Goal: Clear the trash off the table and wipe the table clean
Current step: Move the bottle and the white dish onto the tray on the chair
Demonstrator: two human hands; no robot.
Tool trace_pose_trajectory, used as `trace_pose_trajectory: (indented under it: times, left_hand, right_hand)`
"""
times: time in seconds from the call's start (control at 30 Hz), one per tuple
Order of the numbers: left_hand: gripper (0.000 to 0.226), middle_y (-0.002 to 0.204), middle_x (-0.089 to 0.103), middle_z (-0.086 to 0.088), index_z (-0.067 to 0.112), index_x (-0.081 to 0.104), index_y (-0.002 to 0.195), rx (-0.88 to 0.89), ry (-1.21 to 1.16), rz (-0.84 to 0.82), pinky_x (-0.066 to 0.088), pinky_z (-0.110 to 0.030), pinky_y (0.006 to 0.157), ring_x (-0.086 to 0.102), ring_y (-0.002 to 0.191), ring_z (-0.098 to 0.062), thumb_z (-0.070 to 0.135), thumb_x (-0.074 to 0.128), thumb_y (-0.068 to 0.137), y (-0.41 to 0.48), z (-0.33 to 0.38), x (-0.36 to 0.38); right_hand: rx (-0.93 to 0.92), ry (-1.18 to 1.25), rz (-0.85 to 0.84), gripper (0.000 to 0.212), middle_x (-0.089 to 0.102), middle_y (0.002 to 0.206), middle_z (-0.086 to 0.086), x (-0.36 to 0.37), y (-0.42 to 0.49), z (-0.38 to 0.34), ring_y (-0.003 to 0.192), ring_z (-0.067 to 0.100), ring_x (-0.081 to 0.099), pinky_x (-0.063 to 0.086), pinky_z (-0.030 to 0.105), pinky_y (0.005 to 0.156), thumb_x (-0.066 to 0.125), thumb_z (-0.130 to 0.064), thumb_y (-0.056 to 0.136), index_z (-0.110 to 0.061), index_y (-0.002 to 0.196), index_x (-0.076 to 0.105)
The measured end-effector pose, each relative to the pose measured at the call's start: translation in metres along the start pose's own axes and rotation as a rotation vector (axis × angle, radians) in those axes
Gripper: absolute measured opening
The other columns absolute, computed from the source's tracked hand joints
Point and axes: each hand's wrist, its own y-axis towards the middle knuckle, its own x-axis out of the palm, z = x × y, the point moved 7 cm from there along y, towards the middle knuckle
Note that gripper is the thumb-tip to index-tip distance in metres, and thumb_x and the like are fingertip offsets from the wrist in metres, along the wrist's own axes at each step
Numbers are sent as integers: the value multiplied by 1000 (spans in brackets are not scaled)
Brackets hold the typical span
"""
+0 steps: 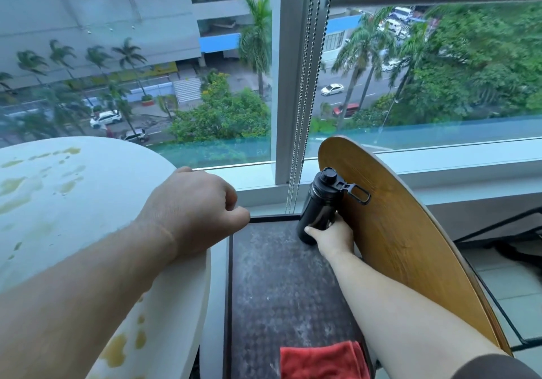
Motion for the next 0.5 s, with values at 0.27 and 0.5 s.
trace_pose_trajectory:
  times: [0.27,0.5]
  left_hand:
    - [39,48,39,-4,14,39,56,-24,-24,-18,32,-21,65,40,61,-18,50,39,72,3,-2,3]
    - [40,49,38,-4,14,40,56,-22,1,-44,32,-25,66,39,59,-22,50,39,73,4,-2,5]
  right_hand:
    - [22,-32,-12,54,75,117,4,-3,-1,-3,108,28,71,45,26,76,88,-31,81,-15,127,64]
    - [76,-58,-31,45,74,117,4,-4,-8,2,107,28,70,45,28,78,86,-31,83,-16,120,64]
